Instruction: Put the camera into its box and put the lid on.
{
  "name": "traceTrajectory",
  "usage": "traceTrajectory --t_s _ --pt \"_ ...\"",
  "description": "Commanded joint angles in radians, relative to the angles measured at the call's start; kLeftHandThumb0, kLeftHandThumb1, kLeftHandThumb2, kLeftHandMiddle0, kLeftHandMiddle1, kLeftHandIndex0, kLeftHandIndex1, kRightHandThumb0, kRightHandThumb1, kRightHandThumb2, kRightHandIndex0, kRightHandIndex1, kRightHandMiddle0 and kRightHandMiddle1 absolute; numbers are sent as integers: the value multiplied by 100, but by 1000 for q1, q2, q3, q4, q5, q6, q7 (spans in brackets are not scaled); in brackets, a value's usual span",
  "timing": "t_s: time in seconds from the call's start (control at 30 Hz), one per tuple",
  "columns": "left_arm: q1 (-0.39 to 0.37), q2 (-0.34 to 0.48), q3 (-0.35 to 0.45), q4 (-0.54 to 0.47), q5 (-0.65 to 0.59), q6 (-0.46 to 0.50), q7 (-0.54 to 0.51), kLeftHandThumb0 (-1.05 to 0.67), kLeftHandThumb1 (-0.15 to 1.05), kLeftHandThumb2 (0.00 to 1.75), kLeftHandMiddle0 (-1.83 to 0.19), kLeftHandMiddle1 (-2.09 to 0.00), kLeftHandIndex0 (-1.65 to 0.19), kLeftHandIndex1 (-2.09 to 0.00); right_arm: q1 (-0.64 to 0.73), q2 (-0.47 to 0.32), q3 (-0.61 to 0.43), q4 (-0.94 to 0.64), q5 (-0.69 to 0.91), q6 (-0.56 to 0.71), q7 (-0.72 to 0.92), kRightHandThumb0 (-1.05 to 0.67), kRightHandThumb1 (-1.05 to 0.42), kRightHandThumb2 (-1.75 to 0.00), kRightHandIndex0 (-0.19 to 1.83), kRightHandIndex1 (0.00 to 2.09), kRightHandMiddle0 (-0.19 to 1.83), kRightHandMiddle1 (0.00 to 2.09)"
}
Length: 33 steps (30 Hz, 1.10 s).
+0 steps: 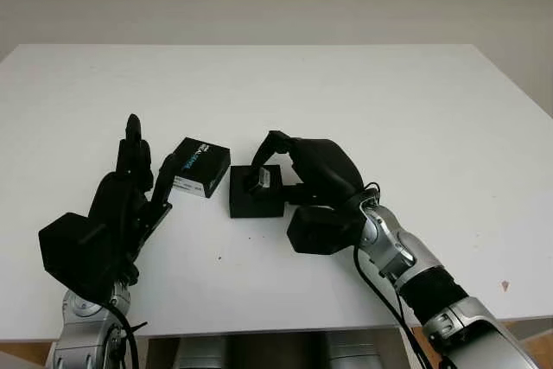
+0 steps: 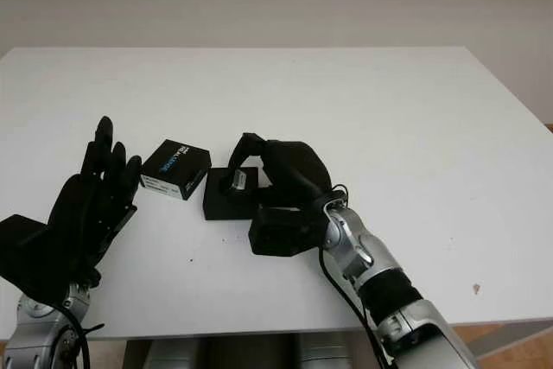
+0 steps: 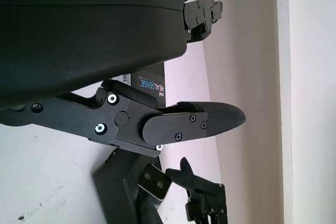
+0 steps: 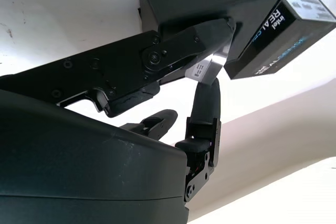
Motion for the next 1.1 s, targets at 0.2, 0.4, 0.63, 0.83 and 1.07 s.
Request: traceTrajectory --t_s 0.2,0.4,0.63,0.83,1.07 --pt "-5 21 5 -19 -2 10 -11 -64 105 49 18 -5 18 -5 -41 8 -34 19 43 -17 1 -40 -99 -5 48 16 38 158" --pt "-9 20 4 -24 -6 16 -7 -64 105 48 19 -5 18 -5 -41 14 -54 7 86 -28 31 -40 -99 -5 48 16 38 162" --pt "-14 23 6 -17 -12 11 -16 -63 105 49 19 -3 19 -3 -27 26 -76 -35 129 -32 67 -41 -100 -5 48 17 38 165" --pt "-16 23 5 -20 -10 17 -8 -64 105 47 18 -5 18 -4 -13 20 -70 -90 106 23 120 -42 -99 -5 44 16 35 160" --pt "-9 26 3 -24 -8 19 -8 -65 105 46 19 -5 18 -5 -2 -8 -33 -174 11 100 180 -62 -97 -5 31 7 25 94"
